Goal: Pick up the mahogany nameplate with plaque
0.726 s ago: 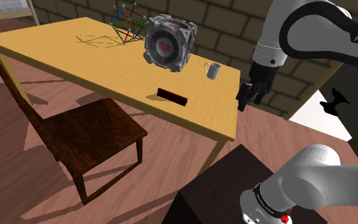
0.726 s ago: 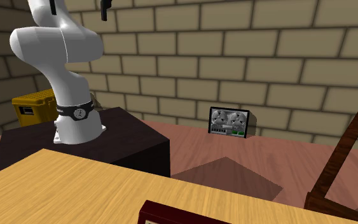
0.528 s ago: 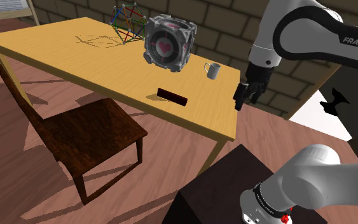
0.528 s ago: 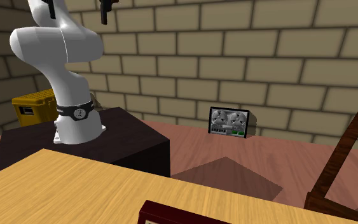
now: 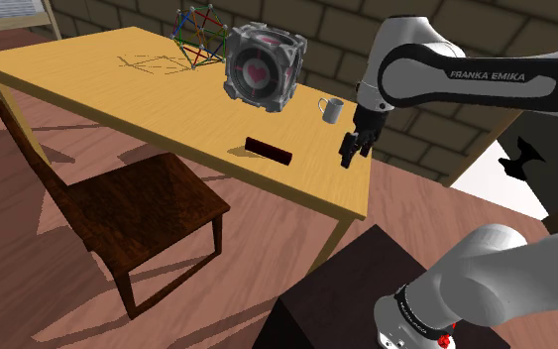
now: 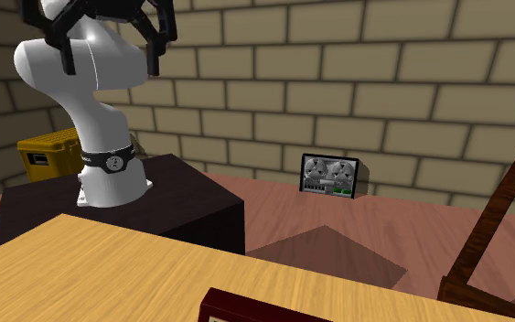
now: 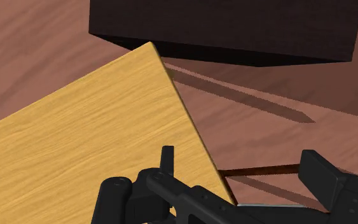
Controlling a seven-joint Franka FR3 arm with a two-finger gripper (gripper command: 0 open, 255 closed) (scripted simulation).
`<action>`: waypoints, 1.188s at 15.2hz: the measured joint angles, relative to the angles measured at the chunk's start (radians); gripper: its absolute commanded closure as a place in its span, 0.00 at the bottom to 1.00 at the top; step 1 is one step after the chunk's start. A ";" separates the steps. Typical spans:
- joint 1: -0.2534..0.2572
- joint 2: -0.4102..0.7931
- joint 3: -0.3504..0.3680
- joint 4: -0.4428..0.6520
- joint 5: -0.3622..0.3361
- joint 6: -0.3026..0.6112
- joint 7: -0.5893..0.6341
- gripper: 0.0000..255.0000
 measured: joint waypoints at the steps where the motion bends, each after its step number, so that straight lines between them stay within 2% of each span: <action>1: 0.003 0.035 -0.007 0.011 -0.003 0.031 -0.021 0.00; 10: 0.027 0.353 -0.053 0.144 -0.006 0.276 -0.219 0.00; 15: 0.037 0.544 -0.057 0.261 0.017 0.384 -0.324 0.00; 18: 0.036 0.648 -0.053 0.352 0.033 0.417 -0.391 0.00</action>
